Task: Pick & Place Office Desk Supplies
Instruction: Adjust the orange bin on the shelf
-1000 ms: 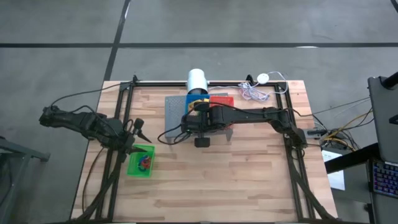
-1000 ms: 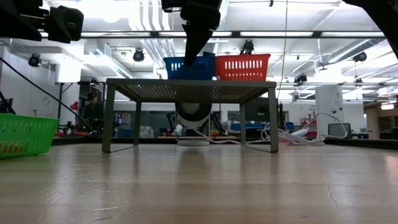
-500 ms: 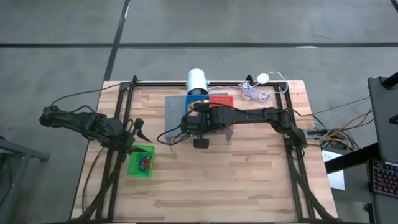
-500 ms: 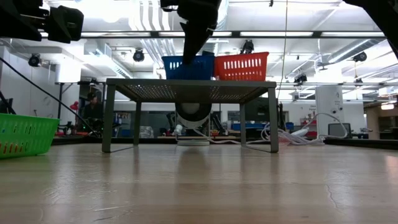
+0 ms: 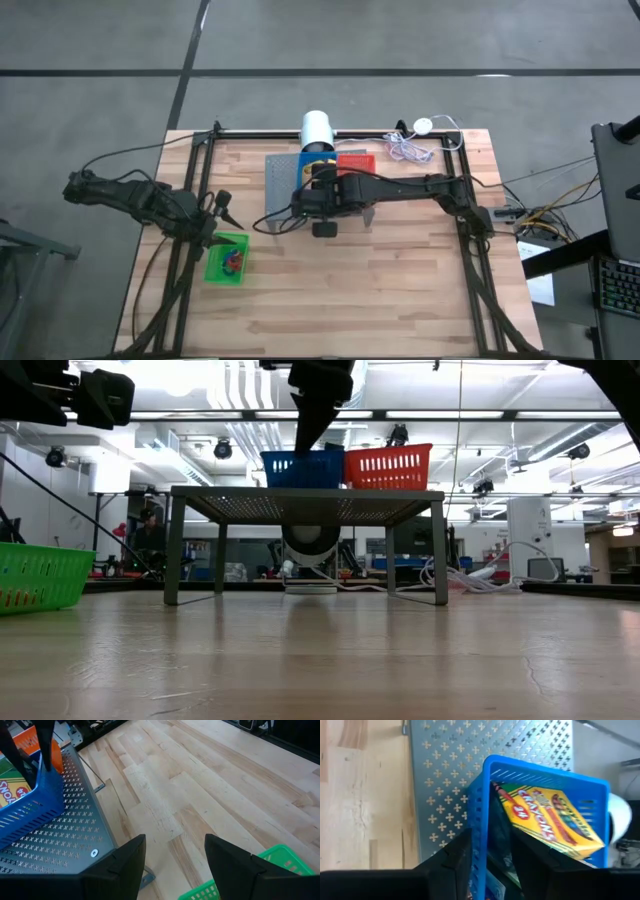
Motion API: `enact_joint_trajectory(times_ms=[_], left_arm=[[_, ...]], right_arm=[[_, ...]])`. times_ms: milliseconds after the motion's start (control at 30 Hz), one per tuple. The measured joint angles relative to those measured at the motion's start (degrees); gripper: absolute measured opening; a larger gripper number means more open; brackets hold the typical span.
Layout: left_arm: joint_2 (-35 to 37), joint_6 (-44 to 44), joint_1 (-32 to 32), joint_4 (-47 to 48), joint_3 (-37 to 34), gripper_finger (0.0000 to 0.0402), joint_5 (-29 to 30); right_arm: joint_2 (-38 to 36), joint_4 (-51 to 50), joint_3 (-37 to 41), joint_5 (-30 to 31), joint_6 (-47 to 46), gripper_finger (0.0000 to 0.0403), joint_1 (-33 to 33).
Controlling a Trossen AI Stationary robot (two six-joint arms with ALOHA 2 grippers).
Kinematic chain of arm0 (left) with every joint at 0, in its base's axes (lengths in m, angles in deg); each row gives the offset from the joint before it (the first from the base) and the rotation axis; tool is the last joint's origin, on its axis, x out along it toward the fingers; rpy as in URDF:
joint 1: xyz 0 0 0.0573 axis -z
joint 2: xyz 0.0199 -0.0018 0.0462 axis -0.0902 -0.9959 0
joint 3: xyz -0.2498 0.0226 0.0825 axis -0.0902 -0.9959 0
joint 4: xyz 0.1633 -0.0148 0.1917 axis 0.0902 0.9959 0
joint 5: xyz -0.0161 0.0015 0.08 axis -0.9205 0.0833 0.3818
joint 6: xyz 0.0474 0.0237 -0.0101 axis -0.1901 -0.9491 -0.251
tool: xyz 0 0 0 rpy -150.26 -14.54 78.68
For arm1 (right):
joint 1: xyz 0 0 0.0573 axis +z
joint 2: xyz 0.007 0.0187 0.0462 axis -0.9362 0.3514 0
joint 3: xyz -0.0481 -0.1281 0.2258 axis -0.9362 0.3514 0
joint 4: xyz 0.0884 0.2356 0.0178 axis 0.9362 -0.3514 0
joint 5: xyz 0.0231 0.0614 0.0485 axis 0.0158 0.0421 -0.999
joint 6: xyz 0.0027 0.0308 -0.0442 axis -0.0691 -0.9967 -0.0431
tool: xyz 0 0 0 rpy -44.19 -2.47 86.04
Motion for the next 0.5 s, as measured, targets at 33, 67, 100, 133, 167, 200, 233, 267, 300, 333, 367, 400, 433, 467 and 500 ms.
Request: enact_joint_trajectory(times_ms=[33, 67, 100, 133, 167, 200, 233, 267, 300, 333, 367, 400, 433, 467, 500], left_arm=[[0.00, 0.00, 0.02, 0.00, 0.00, 0.0209, 0.00], [0.00, 0.00, 0.00, 0.00, 0.01, 0.0209, 0.00], [0.00, 0.00, 0.00, 0.00, 0.01, 0.0209, 0.00], [0.00, 0.00, 0.02, 0.00, 0.02, 0.0209, 0.00], [0.00, 0.00, 0.02, 0.00, 0.00, 0.0209, 0.00], [0.01, 0.00, 0.01, 0.00, 0.02, 0.0209, 0.00], [0.01, 0.00, 0.01, 0.00, 0.01, 0.0209, 0.00], [0.00, 0.00, 0.01, 0.00, 0.00, 0.0209, 0.00], [0.00, 0.00, 0.00, 0.00, 0.00, 0.0209, 0.00], [0.00, 0.00, 0.02, 0.00, 0.00, 0.0209, 0.00], [0.00, 0.00, 0.00, 0.00, 0.00, 0.0209, 0.00], [0.00, 0.00, 0.00, 0.00, 0.02, 0.0209, 0.00], [0.00, 0.00, 0.00, 0.00, 0.00, 0.0209, 0.01], [0.00, 0.00, 0.00, 0.00, 0.00, 0.0209, 0.00], [0.00, 0.00, 0.00, 0.00, 0.00, 0.0209, 0.00]], right_arm=[[-0.28, 0.06, -0.02, 0.58, 0.02, 0.0131, 0.18], [-0.38, 0.04, -0.14, 0.93, 0.04, 0.0131, 0.31], [-0.52, 0.13, -0.38, 1.05, 0.05, 0.0132, 0.37], [-0.66, 0.19, -0.62, 1.34, 0.06, 0.0132, 0.44], [-0.69, 0.19, -0.85, 1.59, 0.28, 0.0132, 0.58], [-0.69, 0.21, -1.07, 2.09, 0.95, 0.0132, 0.68], [-0.70, 0.21, -1.31, 2.27, 1.60, 0.0132, 0.81], [-0.70, 0.21, -1.60, 2.42, 2.13, 0.0132, 0.93], [-0.69, 0.27, -1.88, 2.51, 2.42, 0.0132, 1.08], [-0.71, 0.37, -2.06, 2.57, 2.64, 0.0132, 1.11], [-0.76, 0.50, -2.10, 2.60, 2.61, 0.0132, 1.19], [-0.80, 0.46, -2.10, 2.59, 2.62, 0.0132, 1.19], [-0.80, 0.45, -2.10, 2.59, 2.62, 0.0132, 1.19], [-0.80, 0.44, -2.10, 2.60, 2.78, 0.0132, 1.18], [-0.80, 0.44, -2.10, 2.68, 3.17, 0.0132, 1.20]])
